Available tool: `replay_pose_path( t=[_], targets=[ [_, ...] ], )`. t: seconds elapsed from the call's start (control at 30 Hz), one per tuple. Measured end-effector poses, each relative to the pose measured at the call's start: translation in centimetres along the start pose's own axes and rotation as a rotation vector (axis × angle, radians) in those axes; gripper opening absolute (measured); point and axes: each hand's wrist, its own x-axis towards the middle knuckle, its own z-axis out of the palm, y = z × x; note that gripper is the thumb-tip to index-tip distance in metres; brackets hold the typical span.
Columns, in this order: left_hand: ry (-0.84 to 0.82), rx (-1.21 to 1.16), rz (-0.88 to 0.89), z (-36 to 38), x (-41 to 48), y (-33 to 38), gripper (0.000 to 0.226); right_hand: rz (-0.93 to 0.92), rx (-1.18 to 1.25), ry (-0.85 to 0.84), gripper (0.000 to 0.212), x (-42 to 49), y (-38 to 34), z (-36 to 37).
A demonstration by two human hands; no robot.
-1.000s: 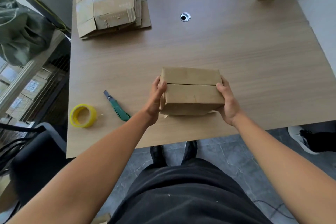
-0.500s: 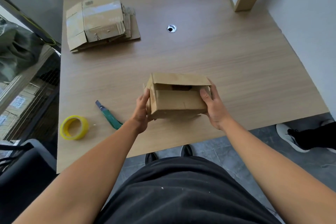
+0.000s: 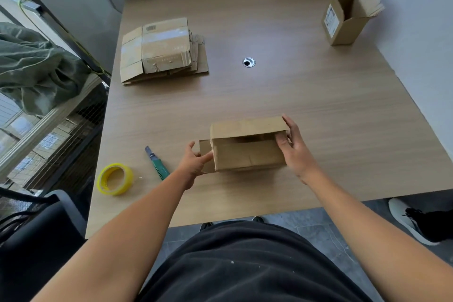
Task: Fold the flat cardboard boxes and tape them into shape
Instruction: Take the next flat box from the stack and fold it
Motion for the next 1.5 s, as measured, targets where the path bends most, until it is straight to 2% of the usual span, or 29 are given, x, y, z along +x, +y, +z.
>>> replay_pose_path(
  t=[0.07,0.13,0.2,0.3,0.4,0.47,0.5,0.6,0.67,0.77,0.83,0.93,1.03,1.17,1.23,1.3,1.4,1.5],
  targets=[
    [0.004,0.008,-0.025,0.4,-0.2,-0.2,0.087,-0.083,-0.123,0.003,0.07,0.0,-0.2,1.1],
    [-0.031,-0.006,-0.061,0.6,-0.6,-0.3,0.063,-0.172,-0.205,-0.012,0.066,0.1,-0.2,2.0],
    [-0.065,-0.057,-0.107,0.5,-1.1,-0.2,0.053,-0.19,-0.239,-0.051,0.061,0.3,-0.3,2.4],
    [-0.07,-0.091,-0.105,0.0,-1.7,0.2,0.068,-0.148,-0.275,-0.027,0.071,0.9,0.0,2.5],
    [-0.051,-0.081,-0.029,0.2,-3.0,1.8,0.1,-0.079,-0.278,0.071,0.049,1.7,0.7,2.9],
    [-0.001,-0.086,0.111,0.4,-3.6,3.4,0.112,-0.054,-0.289,0.084,0.043,2.6,0.7,3.3],
    [0.016,-0.061,0.192,0.6,-3.8,4.2,0.105,-0.045,-0.302,0.078,0.043,3.0,0.5,3.6],
    [0.06,0.165,0.38,1.8,-3.7,5.0,0.064,-0.05,-0.308,0.063,0.045,3.7,0.1,4.4],
    [0.132,0.365,0.47,2.9,-3.3,4.3,0.055,-0.126,-0.386,0.087,0.049,3.8,-0.1,4.5],
    [0.194,0.424,0.513,3.4,-3.1,3.6,0.051,-0.354,-0.769,0.061,0.056,4.2,-0.8,4.2],
    [0.198,0.42,0.508,3.2,-2.8,3.5,0.05,-0.419,-1.011,-0.035,0.06,4.5,-1.6,4.8],
    [0.231,0.415,0.506,3.7,-2.6,3.7,0.05,-0.342,-1.186,-0.186,0.064,4.6,-1.9,6.6],
    [0.235,0.385,0.48,4.1,-2.7,4.2,0.05,-0.299,-1.265,-0.203,0.066,4.9,-2.0,7.0],
    [0.075,0.25,0.474,1.9,-3.3,4.2,0.047,-0.31,-1.359,-0.196,0.076,5.4,-2.1,7.2],
    [0.064,0.205,0.483,-0.6,-3.5,3.6,0.047,-0.327,-1.384,-0.191,0.079,5.7,-2.3,7.7],
    [0.238,0.274,0.448,-3.8,-3.3,1.8,0.046,-0.331,-1.393,-0.199,0.079,5.9,-2.4,8.1],
    [0.53,0.461,0.215,-9.7,-3.1,-2.6,0.053,-0.328,-1.402,-0.175,0.079,6.0,-2.3,8.2],
    [0.551,0.635,0.007,-15.3,-3.3,-6.2,0.061,-0.324,-1.399,-0.14,0.08,6.1,-2.6,8.5]
  ],
)
